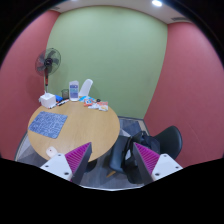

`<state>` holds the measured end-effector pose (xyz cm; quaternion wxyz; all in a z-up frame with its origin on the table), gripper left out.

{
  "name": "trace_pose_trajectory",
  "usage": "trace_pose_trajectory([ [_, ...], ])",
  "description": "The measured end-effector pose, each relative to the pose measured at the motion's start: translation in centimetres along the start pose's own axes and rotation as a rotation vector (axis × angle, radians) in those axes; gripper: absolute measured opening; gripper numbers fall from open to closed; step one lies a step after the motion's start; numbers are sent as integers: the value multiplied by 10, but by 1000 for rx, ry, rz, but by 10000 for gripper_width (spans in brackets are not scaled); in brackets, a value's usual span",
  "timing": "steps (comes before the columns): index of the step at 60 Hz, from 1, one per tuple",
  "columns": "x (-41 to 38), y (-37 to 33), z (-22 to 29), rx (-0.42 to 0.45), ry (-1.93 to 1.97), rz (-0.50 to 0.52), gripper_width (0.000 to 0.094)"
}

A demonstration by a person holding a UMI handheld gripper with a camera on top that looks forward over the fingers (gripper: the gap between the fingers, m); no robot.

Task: Arrange mouse

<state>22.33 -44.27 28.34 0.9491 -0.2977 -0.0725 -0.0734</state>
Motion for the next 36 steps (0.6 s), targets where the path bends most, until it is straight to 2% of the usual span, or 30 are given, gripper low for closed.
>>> trace_pose_trajectory([
  [11, -19, -9, -22, -15, 18, -38, 840],
  [17, -35, -8, -47, -47, 41, -26, 839],
  [18, -50, -23, -63, -37, 50, -37, 840],
  [27, -109, -33, -103, -56, 99, 17, 839],
  [36, -178, -4, -127, -101, 98, 80, 844],
])
Point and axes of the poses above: the point between the fingertips, and its own axes, seen from behind it with the camera up: x to the right, z up, y forward, the way the camera looks, the point moved 5 cm from there along -y, backward, against the way the camera looks, and after that the axes turned 1 degree about -x, right-handed, at the moved point
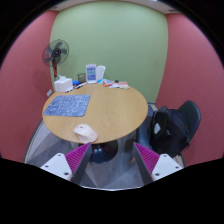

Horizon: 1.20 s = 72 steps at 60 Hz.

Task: Arrange mouse

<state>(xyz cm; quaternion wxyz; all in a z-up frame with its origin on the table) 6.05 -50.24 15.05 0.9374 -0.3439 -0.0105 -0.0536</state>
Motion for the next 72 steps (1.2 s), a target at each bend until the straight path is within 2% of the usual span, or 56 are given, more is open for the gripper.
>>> trace_pose_trajectory([
  [2, -21, 11, -15, 3, -7, -7, 841],
  [22, -94, 135, -21, -25, -97, 62, 837],
  [43, -95, 194, 13, -11, -129, 107, 831],
  [48, -100, 206, 14, -30, -94, 138, 691],
  [51, -104, 210, 17, -18, -74, 149, 540],
  [63, -105, 213, 20, 5, -51, 143, 413],
  [72, -91, 202, 31, -21, 9, 131, 386],
])
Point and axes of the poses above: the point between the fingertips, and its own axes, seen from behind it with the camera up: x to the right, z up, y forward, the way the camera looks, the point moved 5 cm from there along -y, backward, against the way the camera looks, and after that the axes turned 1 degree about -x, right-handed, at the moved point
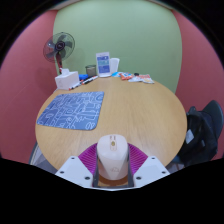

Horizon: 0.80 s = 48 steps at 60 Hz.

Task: Arrange mouse

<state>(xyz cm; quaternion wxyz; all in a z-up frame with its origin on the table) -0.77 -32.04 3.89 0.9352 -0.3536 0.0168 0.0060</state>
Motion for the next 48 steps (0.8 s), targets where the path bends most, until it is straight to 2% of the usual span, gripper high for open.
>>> trace_pose_trajectory([
  [9, 19, -22, 55, 56, -4, -59, 385],
  [17, 19, -31, 143, 180, -5, -117, 384],
  [22, -8, -30, 202, 268, -19, -111, 384],
  [28, -64, -6, 246, 315, -33, -58, 383],
  [34, -127, 48, 239, 250, -43, 10, 383],
  [44, -186, 143, 168, 66, -68, 47, 388],
  [48, -191, 165, 149, 21, -60, 45, 433],
])
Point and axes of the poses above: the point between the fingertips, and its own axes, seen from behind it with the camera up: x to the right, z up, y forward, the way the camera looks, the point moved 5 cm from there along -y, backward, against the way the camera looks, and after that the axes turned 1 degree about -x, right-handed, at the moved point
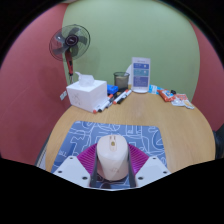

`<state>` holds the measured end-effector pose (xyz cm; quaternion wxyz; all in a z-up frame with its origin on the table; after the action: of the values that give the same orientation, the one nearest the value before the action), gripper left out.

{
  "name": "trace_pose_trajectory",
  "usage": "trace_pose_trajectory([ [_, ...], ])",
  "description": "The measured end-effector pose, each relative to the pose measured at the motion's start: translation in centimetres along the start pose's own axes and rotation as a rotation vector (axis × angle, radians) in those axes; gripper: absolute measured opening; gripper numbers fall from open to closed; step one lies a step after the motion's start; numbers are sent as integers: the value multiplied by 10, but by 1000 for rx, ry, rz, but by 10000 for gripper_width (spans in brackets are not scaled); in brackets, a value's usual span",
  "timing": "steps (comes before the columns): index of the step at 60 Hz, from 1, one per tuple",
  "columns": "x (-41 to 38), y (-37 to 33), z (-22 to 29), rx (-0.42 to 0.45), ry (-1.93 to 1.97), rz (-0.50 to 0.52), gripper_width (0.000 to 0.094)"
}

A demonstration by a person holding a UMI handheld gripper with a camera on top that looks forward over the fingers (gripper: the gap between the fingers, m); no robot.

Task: Arrange mouse

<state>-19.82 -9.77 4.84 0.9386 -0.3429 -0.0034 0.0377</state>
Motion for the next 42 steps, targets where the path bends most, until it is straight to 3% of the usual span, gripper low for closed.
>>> trace_pose_trajectory([
  [8, 1, 12, -15, -41, 9, -23, 561],
  [14, 1, -8, -3, -29, -19, -59, 863],
  [18, 0, -32, 7, -22, -8, -77, 819],
  [32, -17, -146, 36, 28, -11, -121, 842],
  [42, -33, -219, 31, 69, -27, -135, 841],
])
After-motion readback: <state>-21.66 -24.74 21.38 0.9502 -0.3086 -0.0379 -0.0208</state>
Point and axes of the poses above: the point between the fingertips, and its own axes, seen from behind it with the camera up: x to the right, z up, y forward, the way the camera looks, the point moved 5 cm from there along -y, backward, against the way the camera looks, and after that the axes turned 1 degree about -x, right-handed, at the moved point
